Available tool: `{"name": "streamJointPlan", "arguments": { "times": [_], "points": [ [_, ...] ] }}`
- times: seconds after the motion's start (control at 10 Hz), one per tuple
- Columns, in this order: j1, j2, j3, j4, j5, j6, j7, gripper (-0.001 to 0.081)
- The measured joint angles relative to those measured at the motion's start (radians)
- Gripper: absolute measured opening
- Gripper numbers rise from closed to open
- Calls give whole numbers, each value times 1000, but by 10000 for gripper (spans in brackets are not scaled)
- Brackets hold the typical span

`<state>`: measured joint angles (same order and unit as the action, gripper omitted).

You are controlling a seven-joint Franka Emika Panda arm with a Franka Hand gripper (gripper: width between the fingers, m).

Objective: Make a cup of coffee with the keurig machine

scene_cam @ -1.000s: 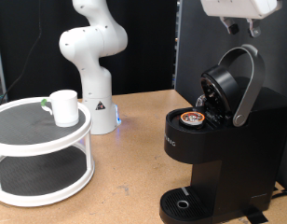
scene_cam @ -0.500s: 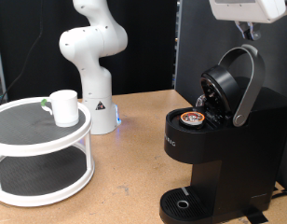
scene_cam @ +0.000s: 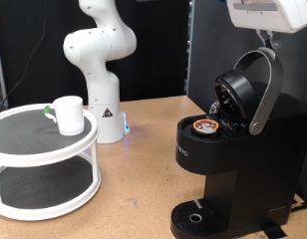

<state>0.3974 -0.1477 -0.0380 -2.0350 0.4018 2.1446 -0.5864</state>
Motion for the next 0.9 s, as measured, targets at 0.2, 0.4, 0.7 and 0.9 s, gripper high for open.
{"name": "streamJointPlan", "arguments": {
  "times": [0.2,0.4,0.7,0.9],
  "points": [
    [-1,3,-3,0,0,-4,-12,2],
    [-5,-1,-14,0,1,-19,-47,2],
    [-24,-23,-49,-9,-13,-59,-114,2],
    [-49,-44,-76,-26,-55,-86,-154,2]
  ]
}}
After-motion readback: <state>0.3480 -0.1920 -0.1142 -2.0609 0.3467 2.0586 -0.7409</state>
